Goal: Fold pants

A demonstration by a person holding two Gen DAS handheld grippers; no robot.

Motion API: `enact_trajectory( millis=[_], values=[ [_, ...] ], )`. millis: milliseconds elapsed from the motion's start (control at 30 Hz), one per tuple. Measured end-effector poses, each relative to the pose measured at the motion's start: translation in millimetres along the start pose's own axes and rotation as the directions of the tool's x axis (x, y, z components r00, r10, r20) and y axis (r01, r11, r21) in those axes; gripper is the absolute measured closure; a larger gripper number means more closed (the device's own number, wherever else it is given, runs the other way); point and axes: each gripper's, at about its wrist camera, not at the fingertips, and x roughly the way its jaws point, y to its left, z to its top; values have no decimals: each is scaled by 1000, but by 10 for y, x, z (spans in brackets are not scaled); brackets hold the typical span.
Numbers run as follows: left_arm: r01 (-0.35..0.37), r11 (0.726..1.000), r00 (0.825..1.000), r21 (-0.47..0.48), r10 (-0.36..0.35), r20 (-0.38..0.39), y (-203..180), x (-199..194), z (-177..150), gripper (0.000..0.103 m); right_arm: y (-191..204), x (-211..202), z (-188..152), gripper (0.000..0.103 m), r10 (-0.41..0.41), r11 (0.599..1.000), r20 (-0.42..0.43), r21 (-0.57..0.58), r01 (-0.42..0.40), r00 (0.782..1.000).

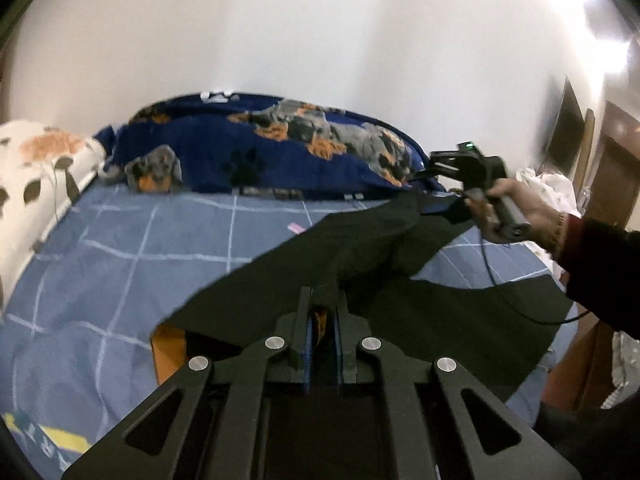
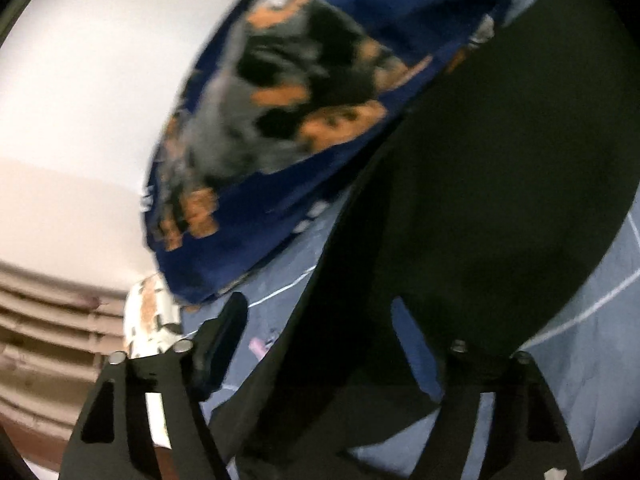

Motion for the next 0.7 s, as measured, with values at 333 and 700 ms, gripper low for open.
enact_trajectory(
  millis=[333,700],
  values=[
    [-45,994,998,-95,41,-44,217,-86,-22,94,-168,-263,-265,98,89,996,48,-12,-88,995],
    [-107,992,984,-72,95,-152,198,-374,-405,93,-733,-1141,-1980,99,74,997,59,4,-75,996]
  ],
)
